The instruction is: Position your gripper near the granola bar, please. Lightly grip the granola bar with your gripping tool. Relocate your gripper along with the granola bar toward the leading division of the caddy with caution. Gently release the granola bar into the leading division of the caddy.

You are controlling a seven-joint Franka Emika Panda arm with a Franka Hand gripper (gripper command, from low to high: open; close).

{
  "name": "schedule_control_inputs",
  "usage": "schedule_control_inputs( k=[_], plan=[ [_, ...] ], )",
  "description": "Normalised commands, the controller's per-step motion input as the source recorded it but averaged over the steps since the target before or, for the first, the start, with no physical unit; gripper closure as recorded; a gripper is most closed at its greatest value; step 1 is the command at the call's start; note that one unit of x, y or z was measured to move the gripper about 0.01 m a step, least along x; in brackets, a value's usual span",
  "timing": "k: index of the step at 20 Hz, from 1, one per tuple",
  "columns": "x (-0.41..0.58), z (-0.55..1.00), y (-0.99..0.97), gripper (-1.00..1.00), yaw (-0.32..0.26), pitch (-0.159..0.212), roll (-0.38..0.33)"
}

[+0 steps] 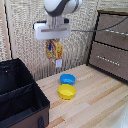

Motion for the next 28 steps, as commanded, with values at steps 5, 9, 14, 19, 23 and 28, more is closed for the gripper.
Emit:
schedule_control_inputs(
  k=[5,9,14,19,23,28],
  plan=[
    [-0.097,0.68,0.13,1.0,-0.248,-0.037,0.104],
    [-0.086,0.6,0.09,1.0,-0.278,-0.027,0.092],
    [-0.119,0.34,0.21,1.0,-0.242,0.008,0.047],
    [-0.198,0.03,0.47,1.0,-0.135,0.101,0.001],
    [-0.166,0.0,0.54,1.0,-0.108,0.117,0.006],
    [-0.133,0.02,0.53,1.0,-0.118,0.097,0.019]
  ],
)
